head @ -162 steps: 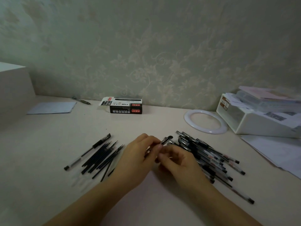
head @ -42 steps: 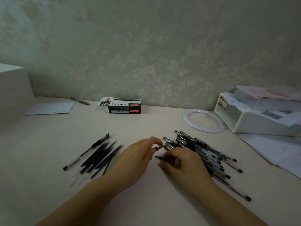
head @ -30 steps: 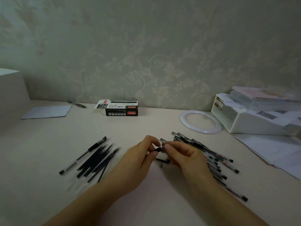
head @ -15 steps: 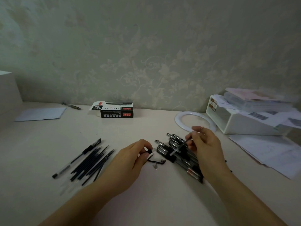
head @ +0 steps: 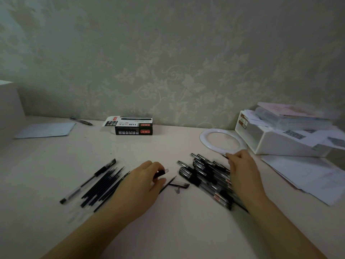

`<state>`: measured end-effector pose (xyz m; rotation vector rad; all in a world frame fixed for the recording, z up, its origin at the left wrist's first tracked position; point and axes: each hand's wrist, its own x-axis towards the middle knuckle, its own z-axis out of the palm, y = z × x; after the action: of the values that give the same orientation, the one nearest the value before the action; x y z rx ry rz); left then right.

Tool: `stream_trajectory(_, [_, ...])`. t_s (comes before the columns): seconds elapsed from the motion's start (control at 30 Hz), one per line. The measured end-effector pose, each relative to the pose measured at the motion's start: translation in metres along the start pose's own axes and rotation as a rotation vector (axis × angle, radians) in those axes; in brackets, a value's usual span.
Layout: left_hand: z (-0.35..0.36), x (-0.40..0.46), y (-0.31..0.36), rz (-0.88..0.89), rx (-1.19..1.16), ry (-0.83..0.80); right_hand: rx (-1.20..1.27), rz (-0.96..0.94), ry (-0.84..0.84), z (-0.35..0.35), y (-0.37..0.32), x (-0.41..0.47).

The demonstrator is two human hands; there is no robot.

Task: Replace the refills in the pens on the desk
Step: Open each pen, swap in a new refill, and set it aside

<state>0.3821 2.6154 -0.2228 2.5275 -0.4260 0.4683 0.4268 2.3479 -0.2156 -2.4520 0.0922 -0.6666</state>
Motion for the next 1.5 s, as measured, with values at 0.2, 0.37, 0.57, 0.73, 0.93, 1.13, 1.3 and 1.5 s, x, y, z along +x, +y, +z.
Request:
stream_trajectory(0.2, [-0.002,-0.003,-0.001,-0.019,0.109,-0.095,-0.189,-0.030,-0.082,0.003,0.002,-0.004])
stream_trajectory(0.37, [-0.003,-0.001,0.000,-0.048,0.146,-0.111,-0.233,-0.036,-0.100,0.003,0.005,-0.002])
stream_trajectory(0.57, [-0.002,-0.001,0.000,-0.064,0.211,-0.090,-0.220,-0.056,-0.083,0.002,0.002,-0.004])
stream_trajectory(0.73, [-0.002,-0.003,0.003,-0.041,0.232,-0.084,-0.236,-0.063,-0.097,0.001,0.001,-0.006])
stream_trajectory(0.93, [-0.002,-0.002,0.004,-0.036,0.225,-0.083,-0.226,-0.045,-0.095,-0.001,0.001,-0.006])
stream_trajectory(1.13, [-0.001,-0.001,0.003,-0.033,0.240,-0.080,-0.203,-0.037,-0.088,-0.005,-0.004,-0.007])
stream_trajectory(1.3, [-0.001,0.001,0.003,-0.041,0.296,-0.088,-0.026,-0.219,0.041,-0.006,-0.031,-0.017])
stream_trajectory(1.5, [-0.002,0.009,0.003,-0.071,0.410,-0.078,0.042,-0.471,0.013,0.013,-0.055,-0.040])
